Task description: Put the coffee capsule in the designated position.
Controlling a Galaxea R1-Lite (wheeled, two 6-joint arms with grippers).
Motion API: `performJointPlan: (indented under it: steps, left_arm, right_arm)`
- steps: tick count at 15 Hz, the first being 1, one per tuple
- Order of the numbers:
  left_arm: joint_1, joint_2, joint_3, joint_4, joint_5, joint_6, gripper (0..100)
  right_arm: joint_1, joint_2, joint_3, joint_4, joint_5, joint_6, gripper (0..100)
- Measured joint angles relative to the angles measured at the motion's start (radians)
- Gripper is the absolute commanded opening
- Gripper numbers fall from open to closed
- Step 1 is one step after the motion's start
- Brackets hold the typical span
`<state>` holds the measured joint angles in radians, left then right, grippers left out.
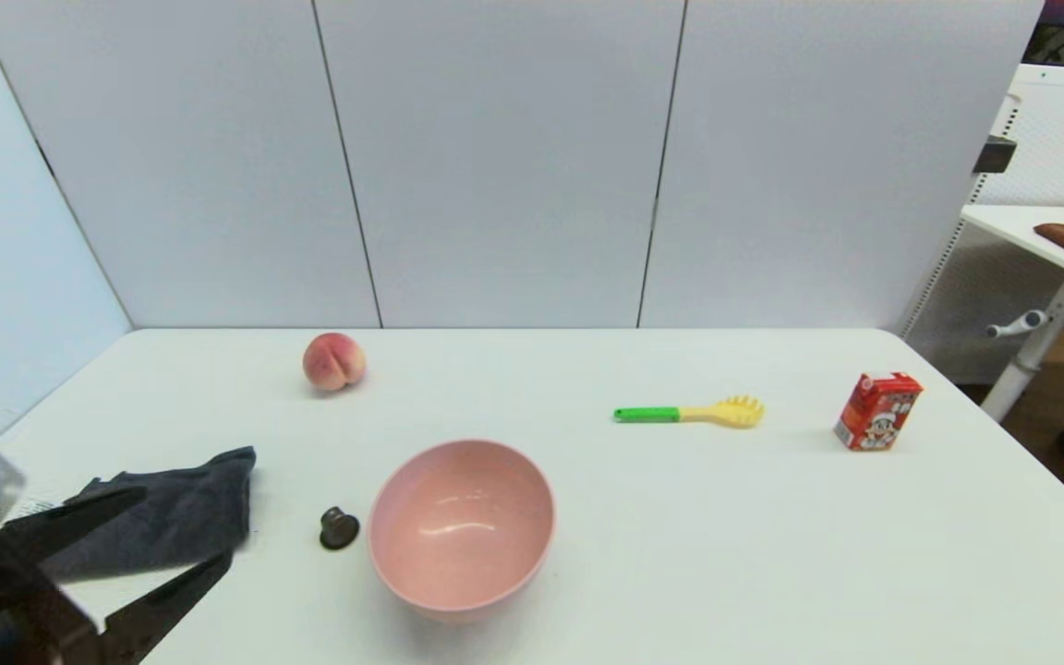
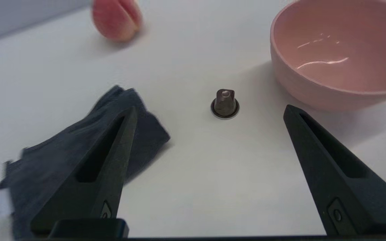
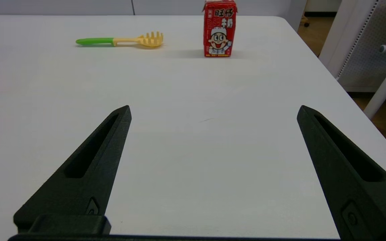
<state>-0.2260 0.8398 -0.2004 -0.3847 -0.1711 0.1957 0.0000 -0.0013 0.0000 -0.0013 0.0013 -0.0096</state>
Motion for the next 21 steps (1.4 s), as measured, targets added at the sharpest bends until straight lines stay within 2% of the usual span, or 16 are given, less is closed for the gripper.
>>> performJointPlan:
  steps: [5, 7, 11, 16, 21]
  left_arm:
    - [0.14, -0.459, 0.162, 0.027, 0.0, 0.003, 100]
    - [0.187, -0.631, 0.183, 0.131, 0.016, -0.002, 100]
    - [0.224, -0.8, 0.197, 0.376, 0.117, -0.02, 100]
    - [0.23, -0.839, 0.2, 0.384, 0.171, -0.194, 100]
    - [0.23, -0.842, 0.2, 0.384, 0.171, -0.197, 100]
  right_arm:
    - [0.0, 0.0, 0.0, 0.001, 0.0, 0.001, 100]
    - [0.0, 0.0, 0.0, 0.0, 0.0, 0.001, 100]
    - [0.0, 0.0, 0.0, 0.0, -0.001, 0.001, 100]
    - [0.0, 0.0, 0.0, 0.0, -0.001, 0.001, 100]
    - [0.0, 0.0, 0.0, -0.001, -0.003, 0.025, 100]
